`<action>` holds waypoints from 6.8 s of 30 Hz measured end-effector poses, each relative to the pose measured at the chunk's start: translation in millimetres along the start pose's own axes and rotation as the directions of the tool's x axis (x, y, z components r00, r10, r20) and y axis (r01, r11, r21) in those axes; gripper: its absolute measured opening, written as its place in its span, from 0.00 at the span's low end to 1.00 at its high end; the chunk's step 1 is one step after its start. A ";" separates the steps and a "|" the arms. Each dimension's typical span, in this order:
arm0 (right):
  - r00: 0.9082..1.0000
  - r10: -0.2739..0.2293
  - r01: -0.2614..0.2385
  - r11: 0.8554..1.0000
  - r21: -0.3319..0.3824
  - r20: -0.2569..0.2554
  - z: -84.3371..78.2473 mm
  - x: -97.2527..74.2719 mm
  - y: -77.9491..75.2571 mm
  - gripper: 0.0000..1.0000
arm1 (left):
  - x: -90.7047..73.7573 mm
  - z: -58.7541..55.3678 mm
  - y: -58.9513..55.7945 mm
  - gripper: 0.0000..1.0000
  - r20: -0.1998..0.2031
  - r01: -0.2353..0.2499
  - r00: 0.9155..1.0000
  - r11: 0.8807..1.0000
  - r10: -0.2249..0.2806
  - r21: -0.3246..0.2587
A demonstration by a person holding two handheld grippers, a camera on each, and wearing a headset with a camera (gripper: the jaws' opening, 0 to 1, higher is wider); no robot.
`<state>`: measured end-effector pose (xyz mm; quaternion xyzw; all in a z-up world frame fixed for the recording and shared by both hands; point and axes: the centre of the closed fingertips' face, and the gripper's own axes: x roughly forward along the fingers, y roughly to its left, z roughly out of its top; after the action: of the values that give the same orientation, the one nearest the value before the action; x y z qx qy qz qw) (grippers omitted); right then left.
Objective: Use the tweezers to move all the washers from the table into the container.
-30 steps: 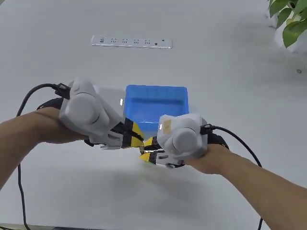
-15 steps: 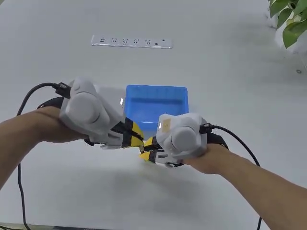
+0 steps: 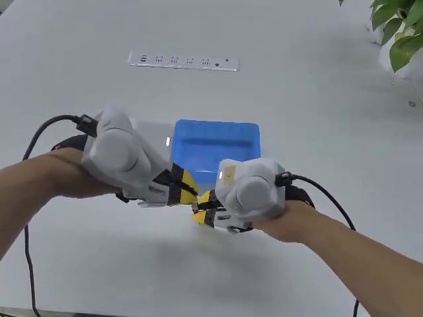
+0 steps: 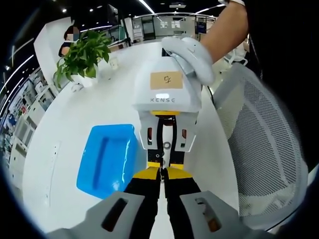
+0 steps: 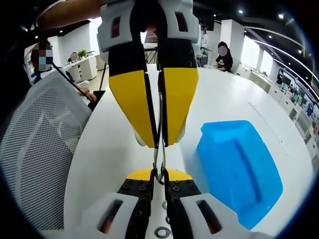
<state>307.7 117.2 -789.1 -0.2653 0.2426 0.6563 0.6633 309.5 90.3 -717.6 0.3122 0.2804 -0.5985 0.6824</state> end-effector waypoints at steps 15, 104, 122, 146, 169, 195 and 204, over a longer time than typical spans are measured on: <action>1.000 0.003 -0.002 1.000 -0.023 0.006 17.9 -10.9 2.3 0.10 | -18.0 9.5 -1.8 0.06 0.008 -0.001 1.000 1.000 0.001 -0.002; 1.000 -0.020 0.020 1.000 -0.009 -0.019 13.1 4.6 -116.9 0.10 | -1.6 0.8 113.5 0.06 0.003 -0.033 0.999 0.999 0.033 0.023; 0.999 0.003 -0.004 1.000 -0.009 -0.039 1.8 11.7 -108.9 0.10 | 9.2 -6.3 105.8 0.06 -0.005 -0.014 1.000 1.000 0.014 0.010; 0.999 -0.004 0.003 1.000 -0.026 -0.037 6.3 7.6 -107.8 0.11 | 3.5 -2.6 104.5 0.07 0.001 -0.026 1.000 1.000 0.026 0.007; 0.998 -0.058 0.057 0.997 -0.057 -0.010 30.6 -21.7 -101.6 0.11 | -22.4 26.1 96.0 0.07 0.009 -0.057 0.998 0.997 0.057 0.044; 0.996 -0.090 0.090 0.995 -0.049 0.014 36.9 -40.3 -66.9 0.11 | -32.7 40.1 59.7 0.07 0.004 -0.045 0.999 0.997 0.044 0.064; 0.997 -0.073 0.073 0.996 -0.044 -0.001 26.1 -35.6 -54.2 0.11 | -23.8 34.6 47.9 0.07 0.000 -0.027 1.000 0.998 0.027 0.053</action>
<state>360.4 108.4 -744.1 -0.2894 0.2191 0.6364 0.6806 354.3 83.4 -672.8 0.3338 0.2605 -0.5965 0.6819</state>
